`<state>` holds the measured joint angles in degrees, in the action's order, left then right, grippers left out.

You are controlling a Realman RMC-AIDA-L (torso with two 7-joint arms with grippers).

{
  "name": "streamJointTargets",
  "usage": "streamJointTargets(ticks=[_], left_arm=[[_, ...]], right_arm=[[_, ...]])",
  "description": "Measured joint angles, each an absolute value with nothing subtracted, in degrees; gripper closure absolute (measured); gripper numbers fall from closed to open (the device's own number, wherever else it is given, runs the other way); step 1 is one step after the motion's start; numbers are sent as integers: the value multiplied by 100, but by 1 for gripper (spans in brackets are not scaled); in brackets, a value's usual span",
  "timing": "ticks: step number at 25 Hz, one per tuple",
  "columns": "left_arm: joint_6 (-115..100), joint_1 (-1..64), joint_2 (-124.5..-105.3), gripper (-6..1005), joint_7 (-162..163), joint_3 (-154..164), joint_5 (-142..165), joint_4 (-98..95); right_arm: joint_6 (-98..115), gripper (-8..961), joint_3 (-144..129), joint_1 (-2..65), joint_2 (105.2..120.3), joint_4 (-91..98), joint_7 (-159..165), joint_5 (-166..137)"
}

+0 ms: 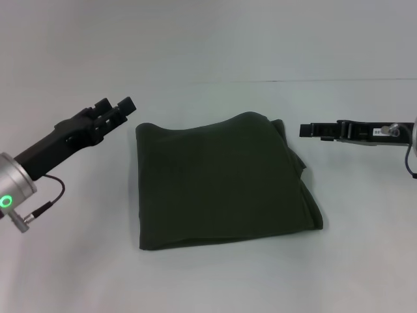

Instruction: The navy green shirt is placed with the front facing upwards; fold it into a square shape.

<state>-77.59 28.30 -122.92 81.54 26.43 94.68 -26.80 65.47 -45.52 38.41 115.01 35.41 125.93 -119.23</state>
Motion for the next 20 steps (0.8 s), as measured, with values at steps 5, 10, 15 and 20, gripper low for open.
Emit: streamJointTargets(ticks=[5,10,15,20], left_arm=[[-7254,2984,-12257,231,8345,2700,9480,-2658],[-6612,3117,-12233,230,8679,3035,9490,-2671],[-6048,3217,-12248,229,8783,3226,9491,-2662],[-5401,3358,-12281,228,8807,3491,9491,-2657]], right_arm=[[6822,229,-4499,3744,11416,3563,12573,-11916],[6841,233,-4453,3684,11366,3545,12575,-11938],[6810,238,-4479,3683,11358,3524,12575,-11956],[6792,239,-4475,3682,11356,3511,12595,-11960]])
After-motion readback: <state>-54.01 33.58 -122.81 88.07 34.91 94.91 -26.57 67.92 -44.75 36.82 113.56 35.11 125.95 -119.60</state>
